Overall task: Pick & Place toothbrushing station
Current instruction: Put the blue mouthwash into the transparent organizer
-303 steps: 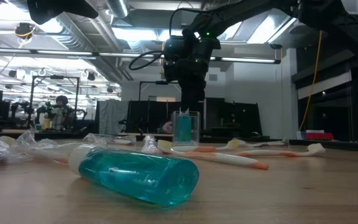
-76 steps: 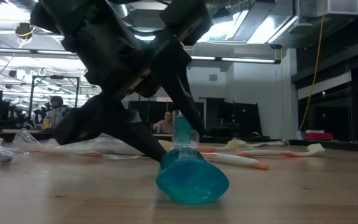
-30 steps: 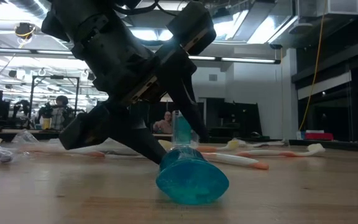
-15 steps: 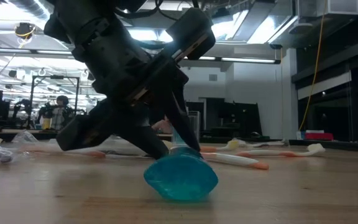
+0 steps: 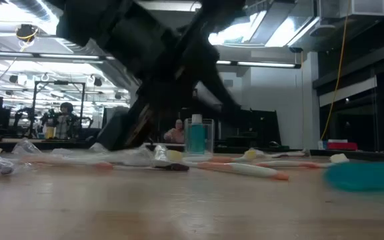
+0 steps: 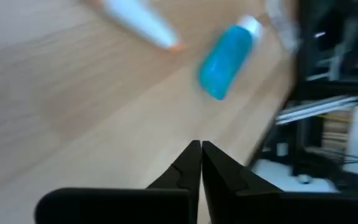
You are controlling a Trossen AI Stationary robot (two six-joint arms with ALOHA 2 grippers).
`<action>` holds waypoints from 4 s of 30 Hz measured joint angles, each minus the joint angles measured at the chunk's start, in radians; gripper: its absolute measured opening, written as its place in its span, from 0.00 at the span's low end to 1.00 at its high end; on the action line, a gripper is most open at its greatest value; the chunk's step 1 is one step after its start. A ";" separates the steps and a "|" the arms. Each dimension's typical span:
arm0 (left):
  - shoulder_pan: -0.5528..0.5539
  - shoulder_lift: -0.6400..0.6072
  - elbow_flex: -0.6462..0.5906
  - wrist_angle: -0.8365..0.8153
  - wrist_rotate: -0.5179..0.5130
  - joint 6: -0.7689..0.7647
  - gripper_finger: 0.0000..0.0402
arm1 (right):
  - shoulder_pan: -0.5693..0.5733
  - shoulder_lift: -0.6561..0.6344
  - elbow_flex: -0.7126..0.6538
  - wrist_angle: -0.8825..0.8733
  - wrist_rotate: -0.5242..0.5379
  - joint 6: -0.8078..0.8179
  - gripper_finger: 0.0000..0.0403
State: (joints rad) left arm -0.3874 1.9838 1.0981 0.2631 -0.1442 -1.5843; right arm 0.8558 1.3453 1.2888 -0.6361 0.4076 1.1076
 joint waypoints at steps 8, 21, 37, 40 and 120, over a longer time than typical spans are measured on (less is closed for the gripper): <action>0.000 -0.028 0.001 0.064 -0.039 0.146 0.06 | 0.002 0.000 0.000 -0.051 0.021 0.016 0.47; -0.018 -0.178 0.000 0.114 0.024 0.580 0.27 | 0.005 0.000 -0.301 -0.174 -0.074 0.655 0.47; -0.113 -0.663 0.002 -0.639 -0.106 1.172 0.31 | -0.158 0.040 -0.389 0.169 -0.086 1.084 0.47; -0.175 -0.752 0.002 -0.789 -0.243 1.241 0.31 | -0.231 0.111 -0.245 0.048 -0.197 1.028 0.47; -0.402 -0.862 0.002 -0.918 -0.886 0.652 0.31 | -0.342 0.598 0.082 -0.599 -0.399 -1.177 0.51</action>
State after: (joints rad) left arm -0.7895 1.1214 1.1000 -0.6548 -1.0306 -0.9325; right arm 0.5143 1.9430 1.3708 -1.2352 0.0084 -0.0697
